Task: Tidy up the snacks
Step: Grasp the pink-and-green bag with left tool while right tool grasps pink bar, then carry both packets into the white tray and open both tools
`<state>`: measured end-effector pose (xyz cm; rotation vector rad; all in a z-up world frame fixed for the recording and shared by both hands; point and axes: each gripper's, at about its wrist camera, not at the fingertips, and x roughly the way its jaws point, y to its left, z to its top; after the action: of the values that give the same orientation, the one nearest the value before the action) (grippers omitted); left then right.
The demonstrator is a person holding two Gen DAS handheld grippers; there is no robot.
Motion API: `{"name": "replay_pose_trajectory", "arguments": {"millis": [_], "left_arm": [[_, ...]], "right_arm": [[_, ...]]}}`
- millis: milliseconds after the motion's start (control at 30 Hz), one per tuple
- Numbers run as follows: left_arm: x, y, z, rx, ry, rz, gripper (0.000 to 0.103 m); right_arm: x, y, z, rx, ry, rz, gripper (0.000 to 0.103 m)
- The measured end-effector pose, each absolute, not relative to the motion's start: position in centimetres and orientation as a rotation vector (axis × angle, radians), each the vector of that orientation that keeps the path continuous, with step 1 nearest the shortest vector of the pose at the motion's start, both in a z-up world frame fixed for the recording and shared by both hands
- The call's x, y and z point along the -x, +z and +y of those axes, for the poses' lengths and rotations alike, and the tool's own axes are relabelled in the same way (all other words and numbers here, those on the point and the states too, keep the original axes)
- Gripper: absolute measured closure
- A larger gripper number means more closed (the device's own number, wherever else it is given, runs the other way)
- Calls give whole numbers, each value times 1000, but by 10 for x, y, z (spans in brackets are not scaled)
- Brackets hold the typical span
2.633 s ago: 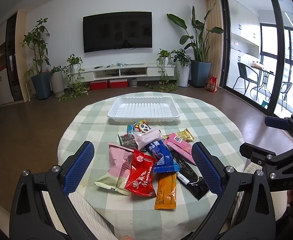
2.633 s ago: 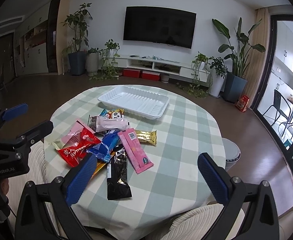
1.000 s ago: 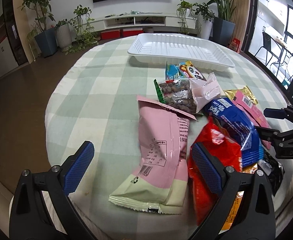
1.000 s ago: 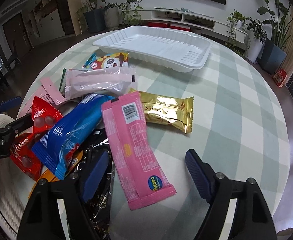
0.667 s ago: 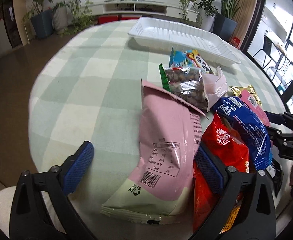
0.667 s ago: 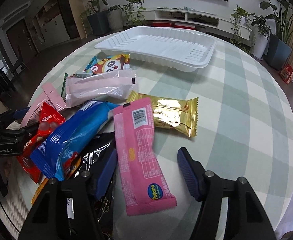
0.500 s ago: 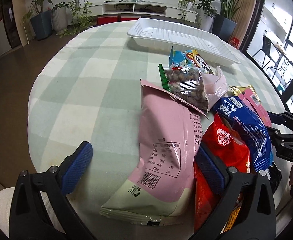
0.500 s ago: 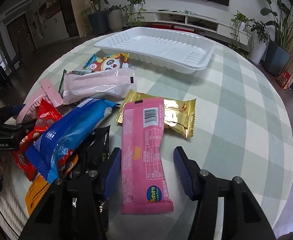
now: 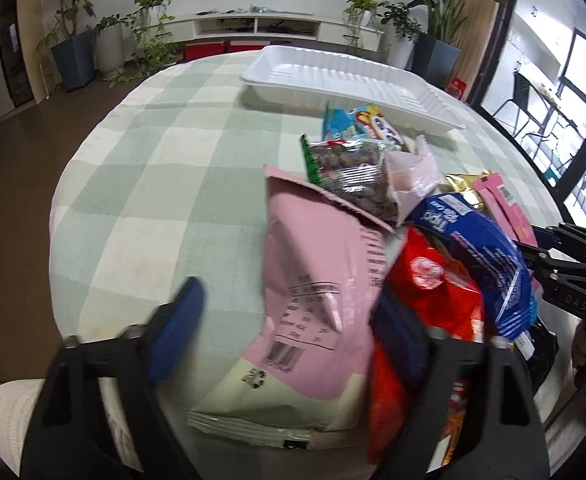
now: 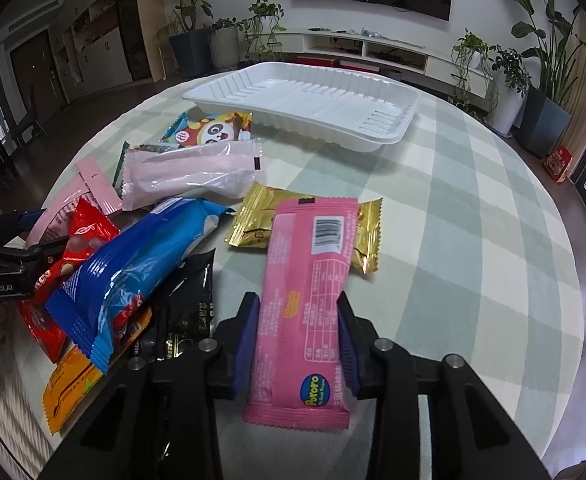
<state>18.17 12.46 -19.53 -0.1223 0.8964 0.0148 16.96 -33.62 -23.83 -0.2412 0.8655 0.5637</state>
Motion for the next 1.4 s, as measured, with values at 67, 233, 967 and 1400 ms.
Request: {"name": "replay_pose_trajectory", "arguments": {"millis": [67,233,967,1400], "left_arm": [[-182,-194,119,118,-34,890,56],[-180,-193,124,166,-55,892,61],[-169,-157,149,342,-172,845,71],[-228,-114,146,327,-251,797,71]], "right_arm": [[-168,-238,-335,249,566,857,68],[-167,-238,-338,214,599,861,77],[-199,-242,-380,-491,872,1005,78],[-258,-212,-370,-653,910,963,78]]}}
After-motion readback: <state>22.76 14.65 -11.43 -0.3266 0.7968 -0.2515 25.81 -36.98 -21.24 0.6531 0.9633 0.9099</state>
